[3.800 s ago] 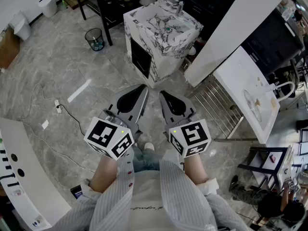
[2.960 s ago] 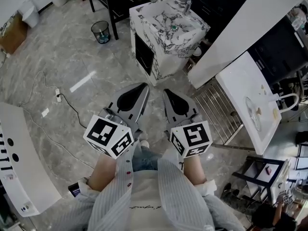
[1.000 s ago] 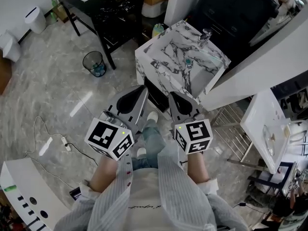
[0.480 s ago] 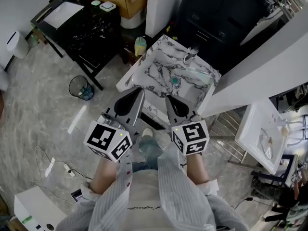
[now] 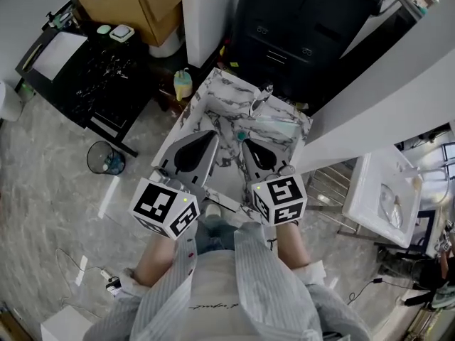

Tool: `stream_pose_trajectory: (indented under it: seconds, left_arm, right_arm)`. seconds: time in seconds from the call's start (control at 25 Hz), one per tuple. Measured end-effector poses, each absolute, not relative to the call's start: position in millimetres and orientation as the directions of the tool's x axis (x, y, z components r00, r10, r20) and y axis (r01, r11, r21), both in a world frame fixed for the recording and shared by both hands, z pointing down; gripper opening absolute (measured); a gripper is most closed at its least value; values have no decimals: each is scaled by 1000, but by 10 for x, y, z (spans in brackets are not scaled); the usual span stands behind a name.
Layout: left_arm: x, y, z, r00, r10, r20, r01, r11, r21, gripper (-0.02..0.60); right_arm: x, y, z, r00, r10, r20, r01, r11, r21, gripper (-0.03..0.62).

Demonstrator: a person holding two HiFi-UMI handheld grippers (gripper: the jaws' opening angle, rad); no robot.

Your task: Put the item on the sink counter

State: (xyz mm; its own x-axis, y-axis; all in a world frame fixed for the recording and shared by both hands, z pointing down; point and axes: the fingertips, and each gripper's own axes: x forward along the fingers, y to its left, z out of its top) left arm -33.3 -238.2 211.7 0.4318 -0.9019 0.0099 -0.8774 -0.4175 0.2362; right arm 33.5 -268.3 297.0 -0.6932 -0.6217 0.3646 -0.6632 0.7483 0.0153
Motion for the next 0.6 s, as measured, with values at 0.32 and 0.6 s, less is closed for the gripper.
stream_pose_trajectory:
  seconds: [0.32, 0.6]
  left_arm:
    - [-168, -2795, 2063, 546, -838, 1, -812, -528, 249, 17]
    - [-94, -3047, 2089, 632, -775, 16, -754, -610, 244, 17]
  right_arm:
    - [473, -2934, 2902, -615, -696, 371, -742, 670, 27, 9]
    - [664, -3122, 2917, -506, -772, 385, -830, 557, 25, 9]
